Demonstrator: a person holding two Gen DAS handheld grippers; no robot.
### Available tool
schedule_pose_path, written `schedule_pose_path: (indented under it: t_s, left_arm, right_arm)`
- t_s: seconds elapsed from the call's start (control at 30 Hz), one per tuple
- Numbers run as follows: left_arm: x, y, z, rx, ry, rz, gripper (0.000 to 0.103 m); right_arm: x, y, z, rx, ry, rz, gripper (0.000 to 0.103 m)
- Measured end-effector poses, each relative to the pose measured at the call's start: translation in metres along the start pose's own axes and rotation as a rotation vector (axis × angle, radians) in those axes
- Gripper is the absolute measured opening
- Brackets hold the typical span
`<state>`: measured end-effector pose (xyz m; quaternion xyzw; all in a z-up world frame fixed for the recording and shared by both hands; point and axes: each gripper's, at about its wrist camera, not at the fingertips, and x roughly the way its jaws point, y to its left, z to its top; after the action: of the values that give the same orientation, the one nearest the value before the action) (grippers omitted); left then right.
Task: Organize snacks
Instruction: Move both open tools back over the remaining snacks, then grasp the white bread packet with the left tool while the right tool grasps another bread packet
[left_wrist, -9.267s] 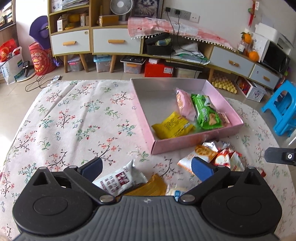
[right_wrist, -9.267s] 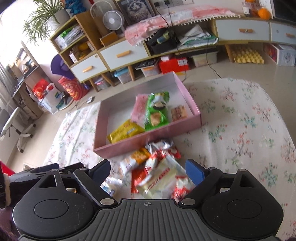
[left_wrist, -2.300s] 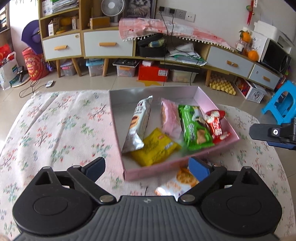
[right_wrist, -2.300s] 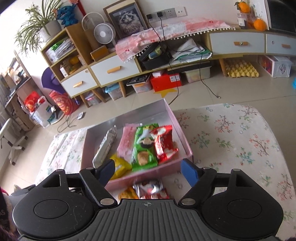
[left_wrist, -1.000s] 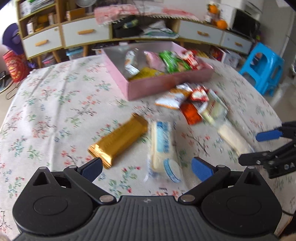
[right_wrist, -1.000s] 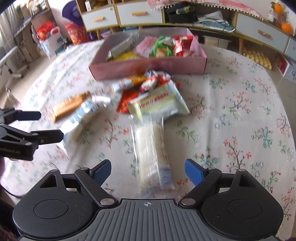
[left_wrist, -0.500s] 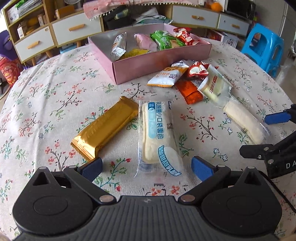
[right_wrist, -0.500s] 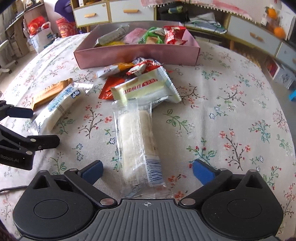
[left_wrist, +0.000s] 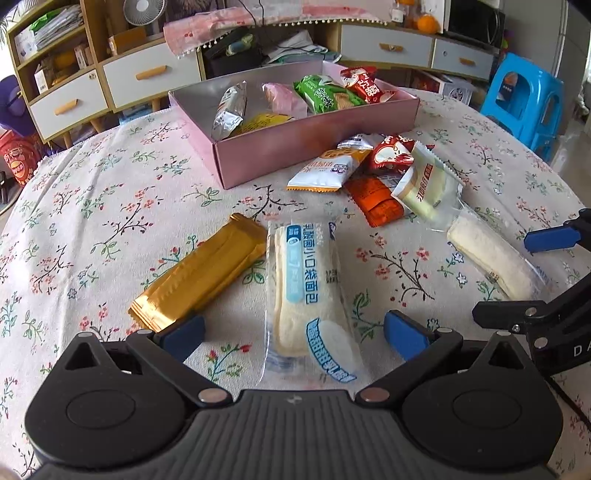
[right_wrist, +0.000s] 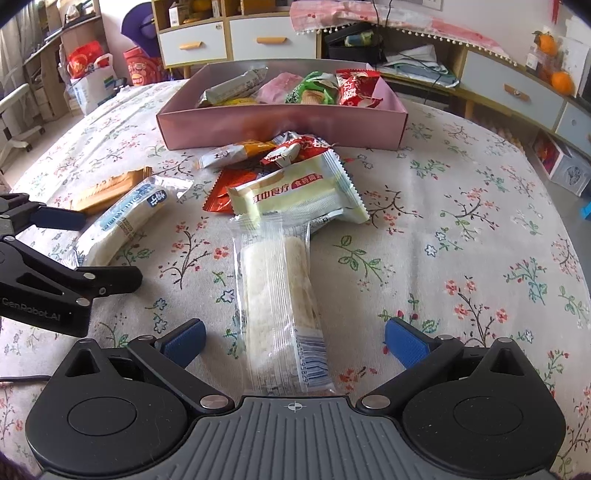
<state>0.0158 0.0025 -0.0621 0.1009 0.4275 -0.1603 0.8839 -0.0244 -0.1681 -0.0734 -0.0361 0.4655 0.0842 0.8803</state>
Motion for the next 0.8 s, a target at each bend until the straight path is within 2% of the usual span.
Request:
schedule_pose_path:
  t_s: [0.1, 0.37, 0.57, 0.8]
  left_arm:
    - [0.0001, -0.0003, 0.0014, 0.001, -0.002, -0.002, 0.102]
    - [-0.0022, -0.0004, 0.0067, -0.006, -0.006, -0.018, 0.084]
    - [-0.0045, -0.0008, 0.0087, -0.011, -0.016, -0.023, 0.071]
    - [-0.0077, -0.0016, 0.0097, -0.014, -0.021, -0.029, 0.052]
  right_arm:
    - [0.0004, 0.0008, 0.0018, 0.000, 0.008, 0.001, 0.103]
    - [-0.0007, 0.0022, 0.0049, -0.008, 0.005, 0.017, 0.099]
    - [-0.0030, 0.0015, 0.0073, -0.007, -0.008, 0.013, 0.086]
    - [-0.0070, -0.0009, 0.0092, -0.002, -0.030, 0.012, 0.056]
